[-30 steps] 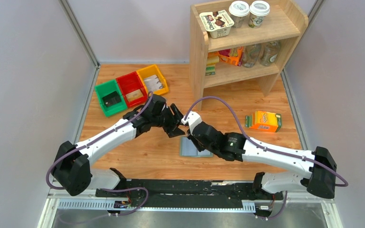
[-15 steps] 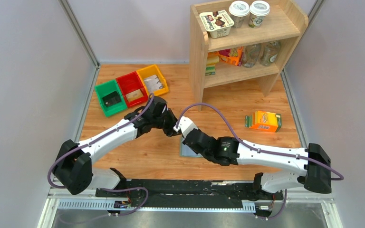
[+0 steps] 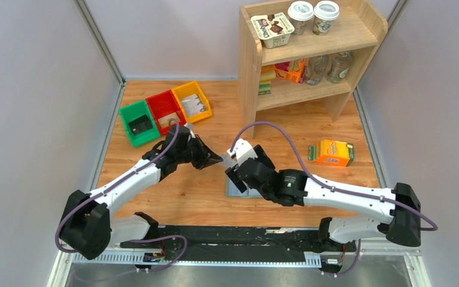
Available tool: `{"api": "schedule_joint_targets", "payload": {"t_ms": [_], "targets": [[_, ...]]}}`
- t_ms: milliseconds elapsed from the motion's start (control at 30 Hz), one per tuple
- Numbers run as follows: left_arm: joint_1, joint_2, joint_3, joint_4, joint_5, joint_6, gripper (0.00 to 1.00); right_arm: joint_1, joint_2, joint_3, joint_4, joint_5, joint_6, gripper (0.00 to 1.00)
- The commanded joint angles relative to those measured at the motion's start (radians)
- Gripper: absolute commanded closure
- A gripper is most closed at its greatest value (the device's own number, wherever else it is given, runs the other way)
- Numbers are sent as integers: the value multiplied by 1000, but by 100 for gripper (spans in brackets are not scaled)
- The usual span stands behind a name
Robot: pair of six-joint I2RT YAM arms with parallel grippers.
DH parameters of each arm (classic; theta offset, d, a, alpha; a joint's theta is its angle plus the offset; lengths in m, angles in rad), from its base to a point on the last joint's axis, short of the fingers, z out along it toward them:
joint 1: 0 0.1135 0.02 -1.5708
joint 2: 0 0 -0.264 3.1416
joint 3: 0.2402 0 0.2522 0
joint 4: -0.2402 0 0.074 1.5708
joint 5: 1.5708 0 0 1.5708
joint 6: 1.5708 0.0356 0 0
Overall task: Take the credit cards out of the card holder
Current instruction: Place the credit card in the storage box.
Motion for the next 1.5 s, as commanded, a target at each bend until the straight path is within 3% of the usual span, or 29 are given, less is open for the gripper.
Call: {"api": "schedule_joint_targets", "payload": {"t_ms": [0, 300, 433, 733, 1033, 1333, 1367, 1467], "targets": [[64, -90, -34, 130, -91, 207, 100, -70, -79, 8, -16, 15, 138, 11], [182, -82, 6, 286, -350, 488, 100, -251, -211, -107, 49, -137, 269, 0], [213, 17, 85, 344, -467, 548, 100, -297, -237, -135, 55, -148, 278, 0], [276, 371, 288, 499, -619, 521, 100, -358, -254, -181, 76, -155, 242, 0], [308, 671, 530, 493, -631, 511, 100, -440, -273, -282, 178, -257, 200, 0], [308, 758, 577, 476, -562, 433, 100, -472, -250, -277, 181, -300, 194, 0], [308, 754, 575, 460, -564, 432, 99, -472, -251, -273, 178, -300, 197, 0], [309, 714, 558, 417, -582, 453, 81, -472, -254, -268, 165, -309, 200, 0]]}}
